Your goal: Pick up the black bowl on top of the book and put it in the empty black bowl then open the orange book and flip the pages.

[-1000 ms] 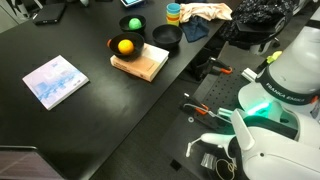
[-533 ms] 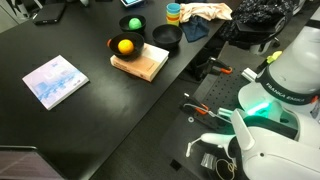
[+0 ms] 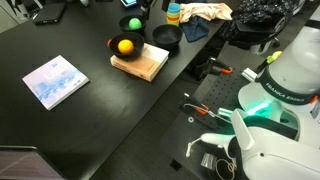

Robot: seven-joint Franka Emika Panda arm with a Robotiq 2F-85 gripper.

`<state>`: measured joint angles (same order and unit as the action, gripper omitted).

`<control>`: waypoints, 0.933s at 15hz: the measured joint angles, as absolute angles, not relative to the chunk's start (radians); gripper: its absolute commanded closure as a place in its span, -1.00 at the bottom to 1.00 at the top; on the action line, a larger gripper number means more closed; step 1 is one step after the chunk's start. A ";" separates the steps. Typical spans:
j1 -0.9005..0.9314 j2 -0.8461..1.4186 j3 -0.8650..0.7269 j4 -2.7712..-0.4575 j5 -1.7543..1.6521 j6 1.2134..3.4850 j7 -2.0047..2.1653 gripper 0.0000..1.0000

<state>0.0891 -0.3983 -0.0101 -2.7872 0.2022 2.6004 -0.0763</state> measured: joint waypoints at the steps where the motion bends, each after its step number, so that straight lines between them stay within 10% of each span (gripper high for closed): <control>1: 0.091 -0.336 -0.010 -2.786 0.201 2.667 -0.081 -1.00; 14: 0.249 0.344 -0.140 -2.625 0.207 3.300 0.087 -1.00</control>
<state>0.2487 0.3444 -0.1402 -2.6253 0.2068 3.2995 0.0868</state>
